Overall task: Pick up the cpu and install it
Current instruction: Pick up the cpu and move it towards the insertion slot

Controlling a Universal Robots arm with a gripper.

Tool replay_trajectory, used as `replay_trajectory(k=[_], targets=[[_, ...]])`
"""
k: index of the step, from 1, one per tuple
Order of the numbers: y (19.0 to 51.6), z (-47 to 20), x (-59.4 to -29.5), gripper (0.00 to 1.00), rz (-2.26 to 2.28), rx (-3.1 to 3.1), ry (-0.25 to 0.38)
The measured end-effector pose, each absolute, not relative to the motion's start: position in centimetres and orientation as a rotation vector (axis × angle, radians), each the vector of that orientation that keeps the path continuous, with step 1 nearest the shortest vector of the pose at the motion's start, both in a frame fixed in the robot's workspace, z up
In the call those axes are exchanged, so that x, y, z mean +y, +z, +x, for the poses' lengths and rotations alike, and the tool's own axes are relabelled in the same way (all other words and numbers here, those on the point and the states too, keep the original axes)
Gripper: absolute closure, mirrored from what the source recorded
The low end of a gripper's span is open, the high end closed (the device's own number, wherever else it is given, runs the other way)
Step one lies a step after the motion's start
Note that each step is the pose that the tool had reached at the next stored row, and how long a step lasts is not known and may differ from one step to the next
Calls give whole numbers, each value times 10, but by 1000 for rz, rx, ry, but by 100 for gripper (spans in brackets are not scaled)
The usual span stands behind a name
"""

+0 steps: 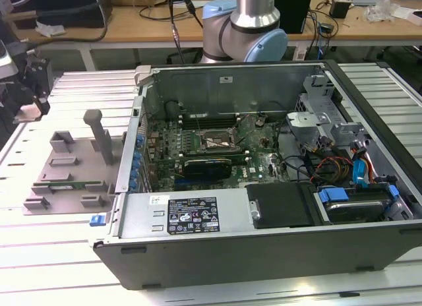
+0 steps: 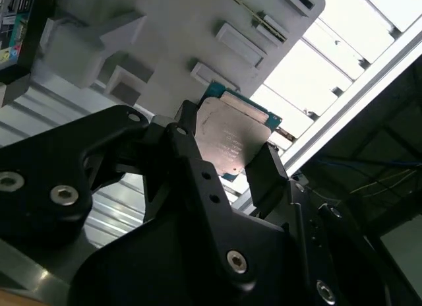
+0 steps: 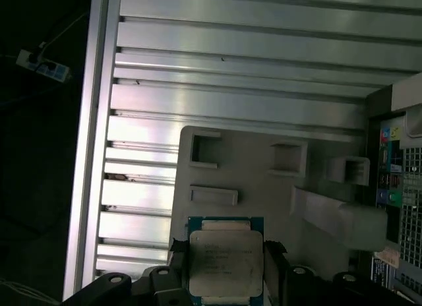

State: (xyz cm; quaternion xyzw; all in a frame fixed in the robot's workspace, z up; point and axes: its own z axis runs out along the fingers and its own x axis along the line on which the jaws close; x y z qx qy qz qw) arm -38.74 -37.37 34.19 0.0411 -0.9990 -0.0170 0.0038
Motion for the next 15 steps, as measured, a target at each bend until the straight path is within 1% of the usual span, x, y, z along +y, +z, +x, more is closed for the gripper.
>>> replay_trajectory(k=[15], targets=[[393, -384, -364, 45, 129, -3131, -53]])
